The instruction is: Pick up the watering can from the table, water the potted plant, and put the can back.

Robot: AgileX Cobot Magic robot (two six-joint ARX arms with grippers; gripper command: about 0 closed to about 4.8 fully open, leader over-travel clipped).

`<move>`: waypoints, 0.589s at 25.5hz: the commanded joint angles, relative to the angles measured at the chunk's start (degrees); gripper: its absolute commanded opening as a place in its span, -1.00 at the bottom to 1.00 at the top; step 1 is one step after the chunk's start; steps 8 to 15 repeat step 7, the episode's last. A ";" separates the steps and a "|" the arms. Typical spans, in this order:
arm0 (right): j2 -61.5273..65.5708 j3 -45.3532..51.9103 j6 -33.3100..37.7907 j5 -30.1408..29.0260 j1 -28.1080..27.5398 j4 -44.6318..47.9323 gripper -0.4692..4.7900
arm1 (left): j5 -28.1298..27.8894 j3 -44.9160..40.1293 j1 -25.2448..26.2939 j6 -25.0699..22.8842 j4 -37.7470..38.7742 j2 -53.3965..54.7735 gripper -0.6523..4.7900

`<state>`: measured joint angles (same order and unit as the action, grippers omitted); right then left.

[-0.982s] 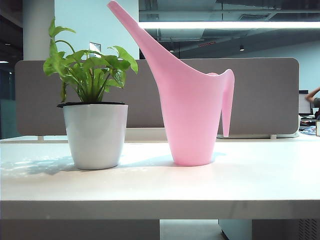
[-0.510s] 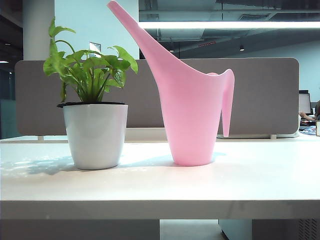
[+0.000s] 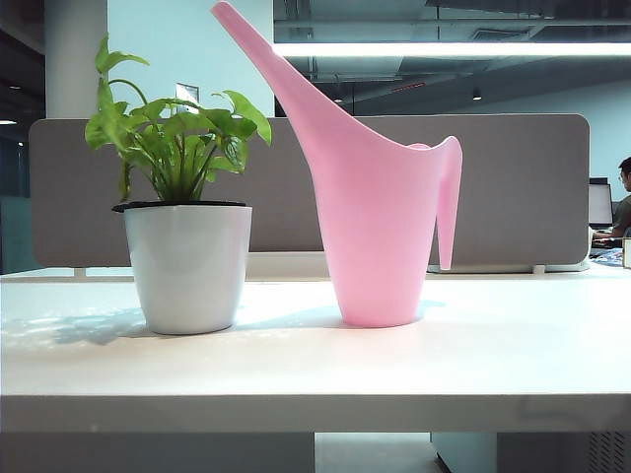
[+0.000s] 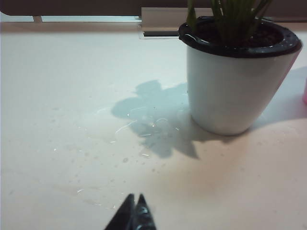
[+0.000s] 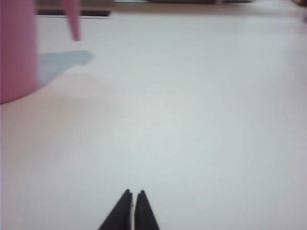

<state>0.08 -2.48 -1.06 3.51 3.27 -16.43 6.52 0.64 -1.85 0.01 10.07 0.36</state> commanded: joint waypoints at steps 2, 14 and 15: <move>-0.07 0.11 -0.02 0.61 1.20 0.17 -0.70 | 0.15 -0.13 0.02 0.00 -0.28 0.04 -0.75; -0.07 0.11 -0.04 0.44 1.64 0.17 -0.70 | 0.15 -0.13 0.02 0.00 -0.28 0.04 -0.75; -0.07 0.11 -0.04 0.44 1.64 0.17 -0.70 | 0.15 -0.13 0.02 0.00 -0.28 0.04 -0.75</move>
